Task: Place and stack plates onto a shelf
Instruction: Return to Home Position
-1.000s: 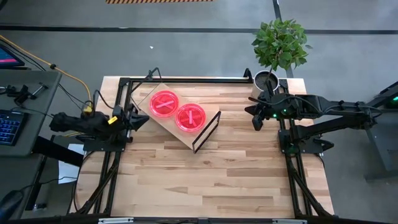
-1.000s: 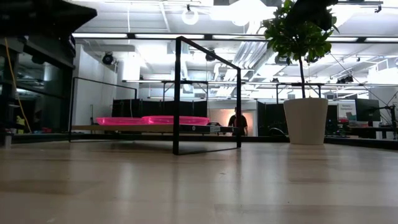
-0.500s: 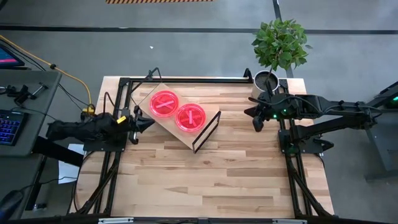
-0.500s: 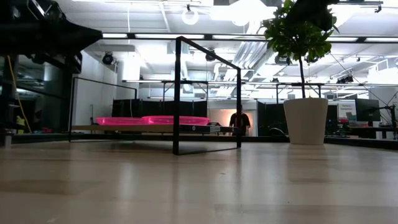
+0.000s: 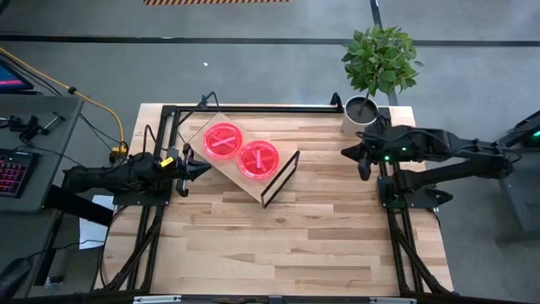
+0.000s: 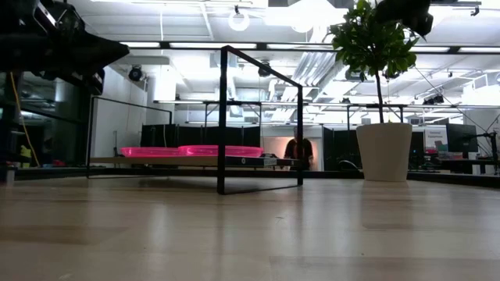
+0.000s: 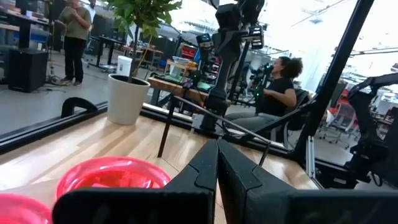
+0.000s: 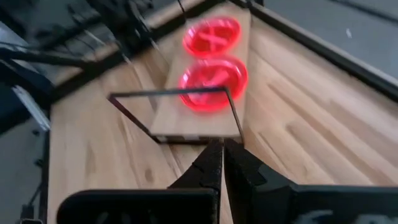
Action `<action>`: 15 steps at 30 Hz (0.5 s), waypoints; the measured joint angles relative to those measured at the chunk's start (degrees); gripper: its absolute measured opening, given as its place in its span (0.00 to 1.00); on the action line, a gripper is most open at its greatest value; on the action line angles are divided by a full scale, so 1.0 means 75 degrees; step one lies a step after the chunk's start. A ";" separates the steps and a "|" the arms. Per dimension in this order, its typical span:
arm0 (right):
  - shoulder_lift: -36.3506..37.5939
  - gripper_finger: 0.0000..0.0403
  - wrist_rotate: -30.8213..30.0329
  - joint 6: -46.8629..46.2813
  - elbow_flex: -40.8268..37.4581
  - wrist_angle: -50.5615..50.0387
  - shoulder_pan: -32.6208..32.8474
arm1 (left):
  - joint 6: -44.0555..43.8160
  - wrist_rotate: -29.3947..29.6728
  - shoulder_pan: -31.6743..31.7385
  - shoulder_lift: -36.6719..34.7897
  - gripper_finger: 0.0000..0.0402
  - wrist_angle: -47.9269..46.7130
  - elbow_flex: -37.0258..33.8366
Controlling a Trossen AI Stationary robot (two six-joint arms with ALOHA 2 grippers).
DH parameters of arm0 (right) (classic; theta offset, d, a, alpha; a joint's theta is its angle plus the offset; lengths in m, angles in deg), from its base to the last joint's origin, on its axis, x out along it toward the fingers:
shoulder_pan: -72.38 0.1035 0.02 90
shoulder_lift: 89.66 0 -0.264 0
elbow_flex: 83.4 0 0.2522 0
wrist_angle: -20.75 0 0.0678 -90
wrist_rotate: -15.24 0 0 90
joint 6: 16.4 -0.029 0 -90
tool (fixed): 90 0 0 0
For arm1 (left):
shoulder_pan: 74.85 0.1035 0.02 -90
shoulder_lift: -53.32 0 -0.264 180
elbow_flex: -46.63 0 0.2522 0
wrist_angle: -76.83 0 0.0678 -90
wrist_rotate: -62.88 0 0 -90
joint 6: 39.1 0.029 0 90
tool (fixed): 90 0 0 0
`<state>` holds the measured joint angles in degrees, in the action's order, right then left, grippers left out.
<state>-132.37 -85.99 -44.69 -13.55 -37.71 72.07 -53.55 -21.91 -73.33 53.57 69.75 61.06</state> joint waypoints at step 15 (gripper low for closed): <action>0.3890 0.00 0.0764 0.0616 -0.4667 0.4302 0.0565 | -0.0048 0.0020 -0.0003 0.0000 0.00 -0.0002 0.0000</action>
<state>-103.19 -80.26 -40.07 -48.56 -5.45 76.31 -53.91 -21.75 -73.35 53.57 69.74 61.06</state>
